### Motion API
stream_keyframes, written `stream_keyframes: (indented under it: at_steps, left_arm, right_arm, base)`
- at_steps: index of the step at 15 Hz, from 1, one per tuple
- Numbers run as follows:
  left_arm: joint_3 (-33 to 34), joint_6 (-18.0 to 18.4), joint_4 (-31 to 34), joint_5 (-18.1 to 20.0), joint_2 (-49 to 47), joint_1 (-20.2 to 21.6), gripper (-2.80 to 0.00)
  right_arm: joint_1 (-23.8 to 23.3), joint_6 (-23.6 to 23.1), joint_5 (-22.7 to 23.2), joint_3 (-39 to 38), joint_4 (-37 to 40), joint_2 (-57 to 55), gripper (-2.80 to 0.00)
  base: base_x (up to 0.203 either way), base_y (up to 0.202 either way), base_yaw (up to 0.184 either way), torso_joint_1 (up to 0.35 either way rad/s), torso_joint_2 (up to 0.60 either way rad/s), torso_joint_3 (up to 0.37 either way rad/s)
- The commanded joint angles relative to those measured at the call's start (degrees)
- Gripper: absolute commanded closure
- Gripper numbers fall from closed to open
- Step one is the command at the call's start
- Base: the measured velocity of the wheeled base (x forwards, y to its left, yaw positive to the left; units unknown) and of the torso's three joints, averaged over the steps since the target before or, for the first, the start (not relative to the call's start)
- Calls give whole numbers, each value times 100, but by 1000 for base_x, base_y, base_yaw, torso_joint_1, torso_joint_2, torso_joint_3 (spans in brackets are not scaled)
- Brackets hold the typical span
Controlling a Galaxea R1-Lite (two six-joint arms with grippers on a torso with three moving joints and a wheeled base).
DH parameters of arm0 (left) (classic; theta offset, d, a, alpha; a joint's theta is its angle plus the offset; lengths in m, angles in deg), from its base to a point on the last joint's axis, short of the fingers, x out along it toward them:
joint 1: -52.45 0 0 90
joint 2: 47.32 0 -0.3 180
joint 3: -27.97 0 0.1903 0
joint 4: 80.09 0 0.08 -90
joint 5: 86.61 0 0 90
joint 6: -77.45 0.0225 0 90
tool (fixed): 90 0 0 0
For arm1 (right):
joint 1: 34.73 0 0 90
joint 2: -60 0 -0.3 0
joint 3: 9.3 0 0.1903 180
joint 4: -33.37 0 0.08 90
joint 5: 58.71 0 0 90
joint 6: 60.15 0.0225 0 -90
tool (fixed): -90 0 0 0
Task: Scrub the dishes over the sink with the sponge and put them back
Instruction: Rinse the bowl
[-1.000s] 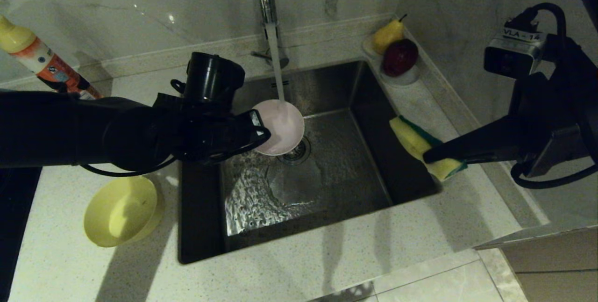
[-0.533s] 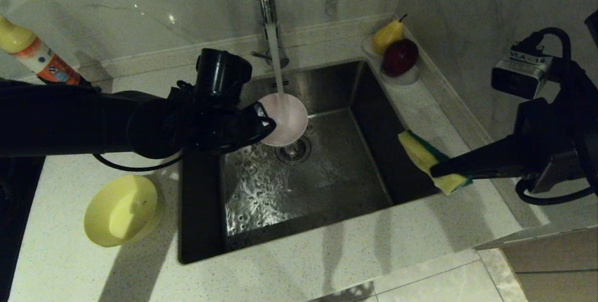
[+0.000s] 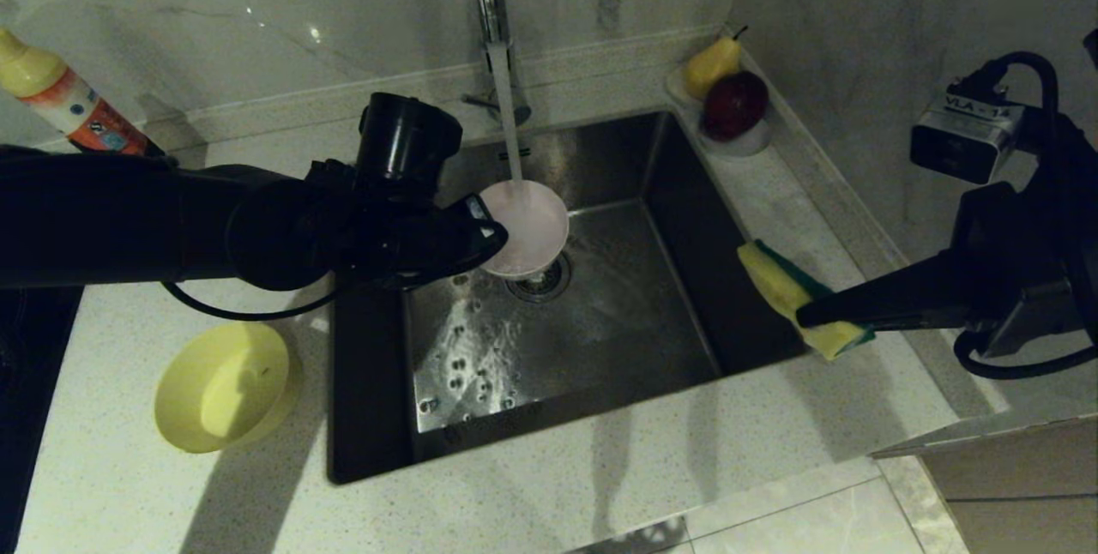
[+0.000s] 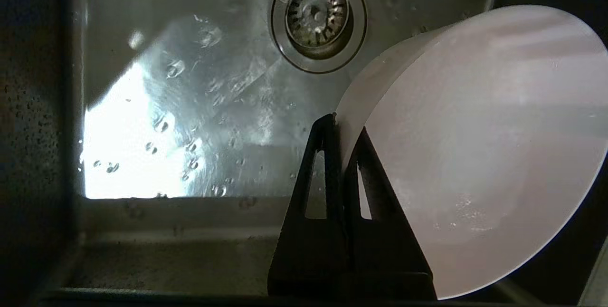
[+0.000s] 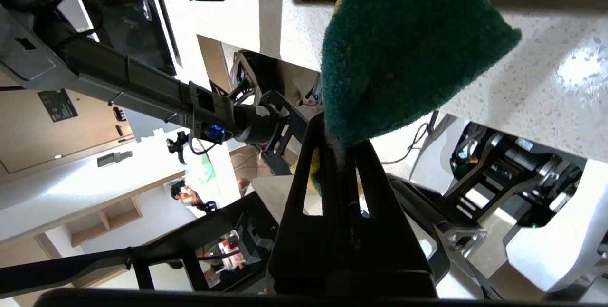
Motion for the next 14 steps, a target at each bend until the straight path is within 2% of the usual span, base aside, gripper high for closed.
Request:
stream_keyframes:
  at_steps: [1, 11, 13, 14]
  left_arm:
    - [-44, -18, 46, -13, 63, -2, 0]
    - [30, -1, 73, -12, 220, 1, 0]
    - [85, 89, 51, -115, 373, 2, 0]
    - [145, 165, 8, -341, 534, 12, 0]
  right_arm:
    - [0, 33, 33, -82, 19, 17, 0]
    - [0, 43, 69, -247, -69, -23, 0]
    - [0, 43, 69, -298, -69, -5, 0]
    - [1, 51, 78, -300, -69, 3, 0]
  base:
    - [0, 0, 0, 0, 0, 0]
    - [0, 0, 0, 0, 0, 0]
    - [0, 0, 0, 0, 0, 0]
    - [0, 0, 0, 0, 0, 0]
